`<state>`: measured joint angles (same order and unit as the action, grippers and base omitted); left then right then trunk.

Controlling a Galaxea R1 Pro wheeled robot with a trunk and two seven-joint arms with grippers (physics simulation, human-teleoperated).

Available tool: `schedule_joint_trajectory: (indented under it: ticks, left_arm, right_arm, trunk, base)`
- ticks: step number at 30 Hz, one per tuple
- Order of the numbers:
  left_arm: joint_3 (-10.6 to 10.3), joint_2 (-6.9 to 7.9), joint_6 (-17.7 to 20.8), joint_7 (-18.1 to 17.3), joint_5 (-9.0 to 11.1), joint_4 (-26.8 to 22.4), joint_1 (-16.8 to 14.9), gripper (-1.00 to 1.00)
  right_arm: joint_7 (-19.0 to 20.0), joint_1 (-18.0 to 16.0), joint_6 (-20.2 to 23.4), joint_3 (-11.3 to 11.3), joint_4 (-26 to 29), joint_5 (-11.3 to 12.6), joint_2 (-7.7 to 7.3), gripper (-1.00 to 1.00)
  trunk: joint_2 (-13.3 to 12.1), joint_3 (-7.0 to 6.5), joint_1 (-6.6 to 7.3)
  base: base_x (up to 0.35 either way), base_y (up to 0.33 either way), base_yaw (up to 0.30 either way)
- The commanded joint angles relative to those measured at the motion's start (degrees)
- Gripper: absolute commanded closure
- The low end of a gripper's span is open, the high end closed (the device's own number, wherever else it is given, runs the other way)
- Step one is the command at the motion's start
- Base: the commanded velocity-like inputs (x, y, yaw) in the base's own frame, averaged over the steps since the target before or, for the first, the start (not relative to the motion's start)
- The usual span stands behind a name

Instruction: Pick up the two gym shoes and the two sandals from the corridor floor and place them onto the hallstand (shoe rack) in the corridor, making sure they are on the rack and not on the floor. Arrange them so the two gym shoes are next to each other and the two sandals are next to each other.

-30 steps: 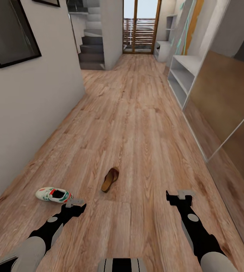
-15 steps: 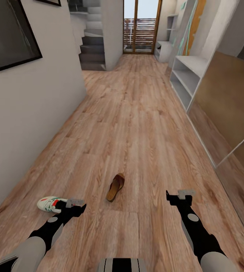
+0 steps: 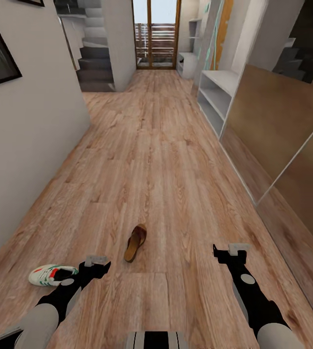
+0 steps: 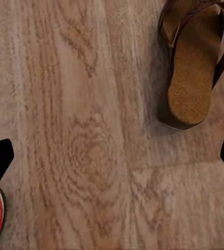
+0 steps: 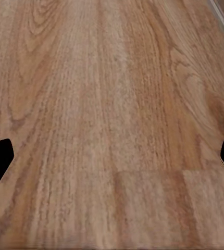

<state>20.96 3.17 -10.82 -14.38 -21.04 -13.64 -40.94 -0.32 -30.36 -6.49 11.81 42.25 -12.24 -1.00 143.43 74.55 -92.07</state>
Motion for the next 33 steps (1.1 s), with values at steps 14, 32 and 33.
schedule_joint_trajectory:
  ticks: [14,32,33]
  left_arm:
    - [0.49,0.0,-0.33,-0.3,-0.42,0.04,-0.02,-1.0]
    - [0.49,0.0,-0.34,-0.3,-0.32,0.08,-0.02,-1.0]
    - [0.49,0.0,-0.34,-0.3,-0.32,0.06,0.0,-1.0]
  right_arm:
    - [-0.03,-0.05,-0.21,0.14,-0.19,-0.59,0.03,-1.0]
    - [-0.03,-0.05,-0.29,0.14,-0.24,-0.54,0.02,-1.0]
    - [-0.03,-0.05,-0.29,0.14,-0.29,-0.52,0.03,-1.0]
  trunk:
    - [0.01,0.04,0.01]
    - [0.01,0.04,0.01]
    - [0.01,0.04,0.01]
  base:
    - [0.027,0.001,-0.298]
    - [0.187,0.151,-0.188]
    - [0.1,0.1,-0.016]
